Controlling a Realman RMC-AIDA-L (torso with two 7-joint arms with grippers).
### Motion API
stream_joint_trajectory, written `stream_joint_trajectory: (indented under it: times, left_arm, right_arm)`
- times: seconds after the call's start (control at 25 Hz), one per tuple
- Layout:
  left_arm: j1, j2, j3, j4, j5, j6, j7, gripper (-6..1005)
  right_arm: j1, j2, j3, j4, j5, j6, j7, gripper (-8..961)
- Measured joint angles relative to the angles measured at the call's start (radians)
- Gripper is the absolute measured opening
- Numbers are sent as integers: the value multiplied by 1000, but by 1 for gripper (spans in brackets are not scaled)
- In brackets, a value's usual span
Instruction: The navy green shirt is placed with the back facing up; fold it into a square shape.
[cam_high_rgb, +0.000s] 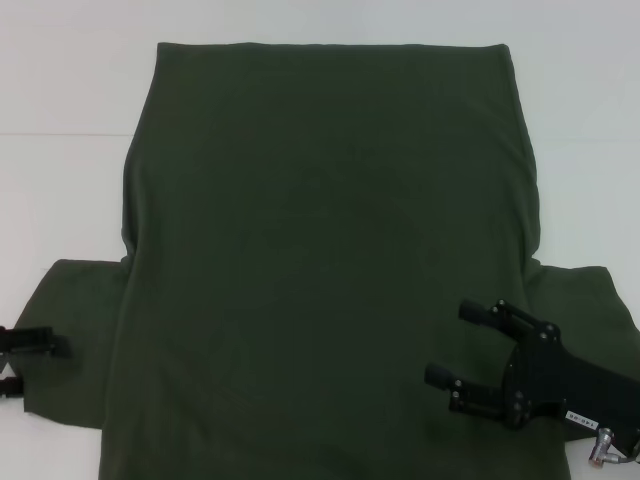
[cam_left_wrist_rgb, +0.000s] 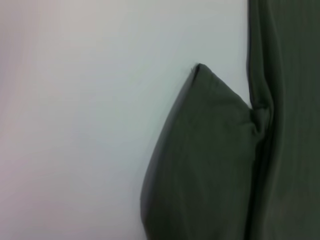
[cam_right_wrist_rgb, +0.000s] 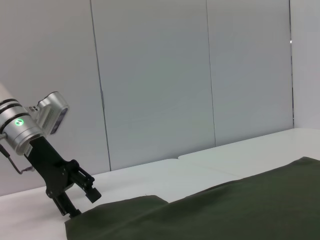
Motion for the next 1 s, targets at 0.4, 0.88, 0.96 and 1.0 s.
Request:
stream_joint_trajectory:
  times: [0.4, 0.88, 0.96, 1.0]
  left_arm:
    - [-10, -3, 23, 0, 0, -9, 2, 933]
    - [-15, -3, 45, 15, 4, -27, 31, 863]
    - [-16, -5, 61, 16, 5, -30, 31, 825]
    - [-16, -5, 68, 16, 5, -31, 31, 806]
  right_arm:
    - [0, 0, 0, 0, 0, -2, 0, 944]
    - [0, 0, 0, 0, 2, -6, 0, 944]
    - [0, 0, 0, 0, 4, -8, 0, 945]
    - [0, 0, 0, 0, 4, -8, 0, 945]
